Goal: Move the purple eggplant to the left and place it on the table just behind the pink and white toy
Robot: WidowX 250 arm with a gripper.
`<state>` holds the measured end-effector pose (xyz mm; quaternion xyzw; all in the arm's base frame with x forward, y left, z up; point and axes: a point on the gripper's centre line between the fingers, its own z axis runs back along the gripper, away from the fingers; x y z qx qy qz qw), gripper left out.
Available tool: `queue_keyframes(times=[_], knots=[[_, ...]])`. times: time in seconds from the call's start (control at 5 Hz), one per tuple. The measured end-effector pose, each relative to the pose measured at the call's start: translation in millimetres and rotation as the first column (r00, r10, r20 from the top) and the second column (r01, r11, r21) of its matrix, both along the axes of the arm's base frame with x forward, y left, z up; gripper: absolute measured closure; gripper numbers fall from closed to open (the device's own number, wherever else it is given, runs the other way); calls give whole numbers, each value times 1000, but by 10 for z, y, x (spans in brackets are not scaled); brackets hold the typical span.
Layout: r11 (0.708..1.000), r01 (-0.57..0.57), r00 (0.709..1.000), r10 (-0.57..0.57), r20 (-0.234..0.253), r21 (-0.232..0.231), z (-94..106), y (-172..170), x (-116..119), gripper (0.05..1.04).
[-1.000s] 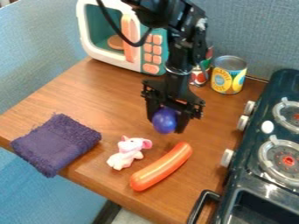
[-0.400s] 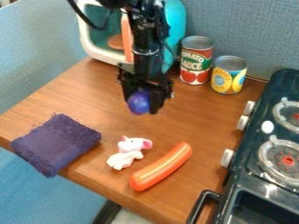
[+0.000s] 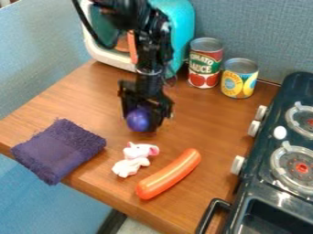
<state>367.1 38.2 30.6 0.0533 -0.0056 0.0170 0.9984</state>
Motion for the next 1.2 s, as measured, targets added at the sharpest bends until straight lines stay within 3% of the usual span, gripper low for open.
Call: queue_keyframes(times=[0.4, 0.8, 1.2], knots=[[1000, 20, 1000, -20, -7, -5, -89, 1, 39, 254], [995, 17, 1000, -16, 7, -102, -136, 42, 16, 71], [993, 12, 1000, -11, 12, -119, -114, 43, -26, 77]])
